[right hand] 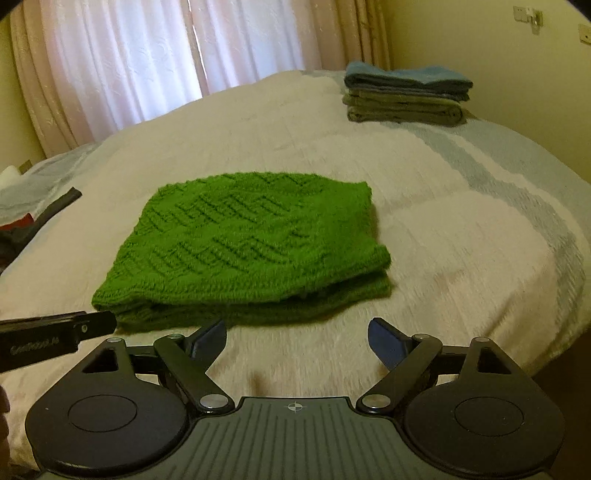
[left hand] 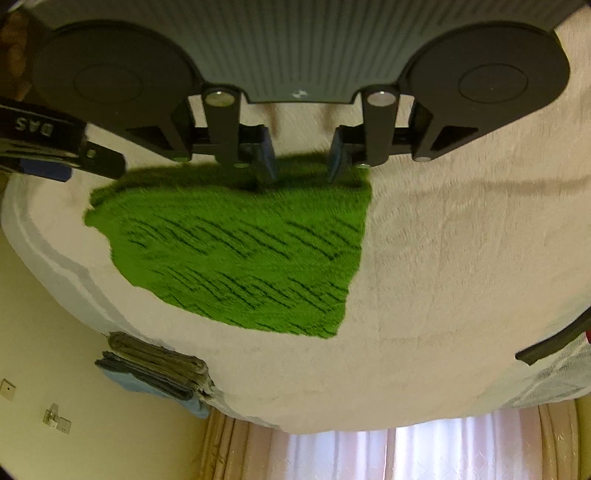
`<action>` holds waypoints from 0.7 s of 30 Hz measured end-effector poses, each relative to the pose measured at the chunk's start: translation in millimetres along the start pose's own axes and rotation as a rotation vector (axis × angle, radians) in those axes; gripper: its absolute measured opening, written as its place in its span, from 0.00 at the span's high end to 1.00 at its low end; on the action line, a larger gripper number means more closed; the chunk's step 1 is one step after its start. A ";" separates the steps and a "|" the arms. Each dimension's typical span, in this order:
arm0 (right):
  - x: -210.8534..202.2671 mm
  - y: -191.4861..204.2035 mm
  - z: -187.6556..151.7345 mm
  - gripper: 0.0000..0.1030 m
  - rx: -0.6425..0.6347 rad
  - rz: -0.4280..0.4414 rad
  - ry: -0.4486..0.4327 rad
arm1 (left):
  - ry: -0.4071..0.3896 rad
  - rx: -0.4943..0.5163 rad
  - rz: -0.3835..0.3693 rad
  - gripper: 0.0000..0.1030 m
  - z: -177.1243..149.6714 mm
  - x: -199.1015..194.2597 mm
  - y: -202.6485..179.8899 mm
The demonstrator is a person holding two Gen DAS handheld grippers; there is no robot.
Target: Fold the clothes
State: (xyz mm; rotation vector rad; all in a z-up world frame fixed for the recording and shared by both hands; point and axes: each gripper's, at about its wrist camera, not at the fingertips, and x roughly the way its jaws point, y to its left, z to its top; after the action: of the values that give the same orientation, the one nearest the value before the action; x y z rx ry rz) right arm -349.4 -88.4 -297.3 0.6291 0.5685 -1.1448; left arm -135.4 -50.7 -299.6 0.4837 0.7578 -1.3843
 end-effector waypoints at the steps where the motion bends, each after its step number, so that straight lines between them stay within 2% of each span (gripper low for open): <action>1: -2.3 0.3 -0.8 0.16 0.001 -0.004 0.004 | 0.004 0.000 0.000 0.70 -2.4 -4.4 -1.8; 11: -26.0 2.3 -9.9 0.16 0.004 -0.020 0.005 | -0.017 0.031 0.051 0.54 -14.4 -42.2 -15.8; 21: -48.8 11.0 -16.9 0.16 -0.020 -0.009 -0.026 | -0.046 0.058 0.081 0.51 -22.9 -68.7 -21.6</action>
State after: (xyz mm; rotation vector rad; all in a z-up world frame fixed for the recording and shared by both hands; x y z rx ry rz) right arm -355.8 -41.9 -273.3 0.5941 0.5606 -1.1527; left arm -162.0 9.7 -262.8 0.5201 0.6554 -1.3401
